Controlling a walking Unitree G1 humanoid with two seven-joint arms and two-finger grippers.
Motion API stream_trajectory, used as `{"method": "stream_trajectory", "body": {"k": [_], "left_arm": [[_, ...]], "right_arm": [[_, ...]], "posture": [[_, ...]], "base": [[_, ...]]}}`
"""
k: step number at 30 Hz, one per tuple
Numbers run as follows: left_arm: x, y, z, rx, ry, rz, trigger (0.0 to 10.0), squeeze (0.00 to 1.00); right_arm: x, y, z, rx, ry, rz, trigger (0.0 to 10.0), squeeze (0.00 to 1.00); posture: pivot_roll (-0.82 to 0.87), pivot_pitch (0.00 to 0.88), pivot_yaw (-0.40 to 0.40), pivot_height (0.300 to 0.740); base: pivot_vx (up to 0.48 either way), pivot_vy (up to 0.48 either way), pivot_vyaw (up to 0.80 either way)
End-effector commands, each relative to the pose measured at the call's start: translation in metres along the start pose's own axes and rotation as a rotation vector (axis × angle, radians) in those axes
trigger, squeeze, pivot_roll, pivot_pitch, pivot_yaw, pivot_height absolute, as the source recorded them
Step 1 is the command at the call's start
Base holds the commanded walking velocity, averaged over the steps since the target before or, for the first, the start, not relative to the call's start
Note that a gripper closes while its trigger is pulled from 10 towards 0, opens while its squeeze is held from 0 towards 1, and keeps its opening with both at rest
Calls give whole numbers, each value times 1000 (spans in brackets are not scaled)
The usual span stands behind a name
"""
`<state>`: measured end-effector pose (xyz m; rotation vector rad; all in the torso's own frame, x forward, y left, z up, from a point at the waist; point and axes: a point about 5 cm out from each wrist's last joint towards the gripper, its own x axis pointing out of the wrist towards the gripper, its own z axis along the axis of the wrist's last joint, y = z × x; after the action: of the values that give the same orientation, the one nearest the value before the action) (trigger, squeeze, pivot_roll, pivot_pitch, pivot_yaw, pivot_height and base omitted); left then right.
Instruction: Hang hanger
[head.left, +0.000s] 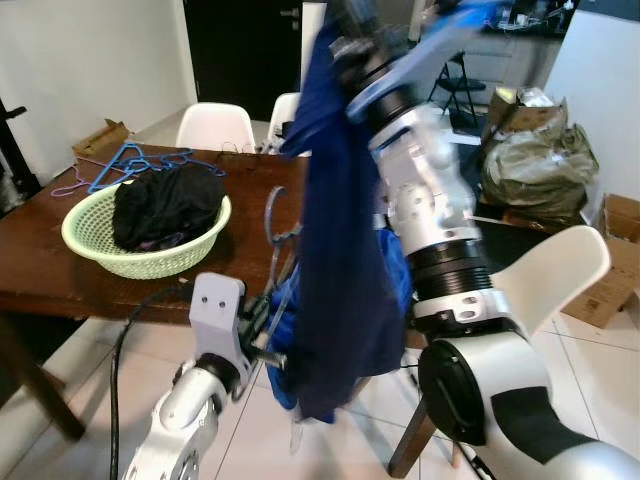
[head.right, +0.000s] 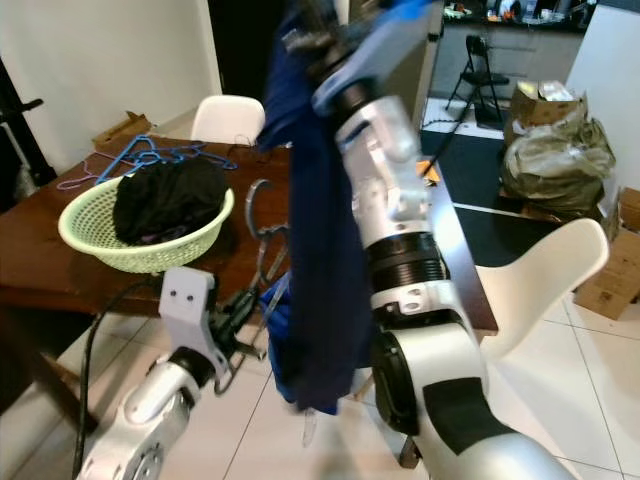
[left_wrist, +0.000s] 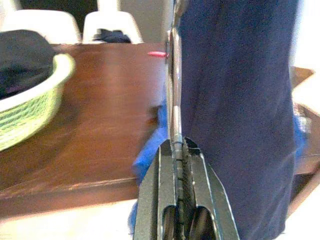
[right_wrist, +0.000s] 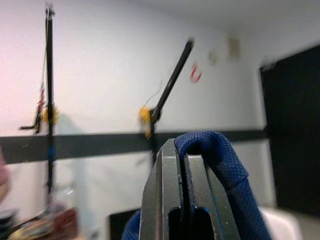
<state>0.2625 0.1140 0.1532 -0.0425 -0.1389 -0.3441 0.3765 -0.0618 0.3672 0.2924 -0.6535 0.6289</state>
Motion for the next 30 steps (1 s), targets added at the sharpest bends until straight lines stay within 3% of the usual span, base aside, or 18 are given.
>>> {"method": "stream_trajectory", "body": {"k": [1,2,4,7,9,17,21,30], "left_arm": [[1,6,8,37,-31,25,10000,0],[1,6,8,37,-31,25,10000,0],[3,17,20,51,-72,70,10000,0],[4,22,28,63,-96,85,10000,0],[8,32,47,92,-155,101,10000,0],[16,35,72,123,-234,83,10000,0],[17,33,74,119,-244,76,10000,0],[19,23,66,92,-219,52,10000,0]], "right_arm": [[-8,-6,-16,-34,76,-36,10000,0],[-8,-6,-16,-34,76,-36,10000,0],[-22,-18,-34,-99,178,-113,10000,0],[-29,-24,-40,-122,208,-151,10000,0],[-42,-38,-47,-144,254,-218,10000,0],[-54,-56,-43,-142,250,-299,10000,0],[-55,-57,-41,-129,243,-295,10000,0],[-47,-41,-35,-118,216,-211,10000,0]], "posture": [[57,0,-59,740],[57,0,-59,740],[57,0,-54,740],[57,0,-53,740],[57,0,-48,740],[55,0,-44,740],[49,0,-41,740],[45,0,-40,740]], "base": [[0,0,531],[0,0,531],[341,0,0],[358,0,0],[362,0,0],[359,0,0],[358,0,-400],[358,0,-404]]}}
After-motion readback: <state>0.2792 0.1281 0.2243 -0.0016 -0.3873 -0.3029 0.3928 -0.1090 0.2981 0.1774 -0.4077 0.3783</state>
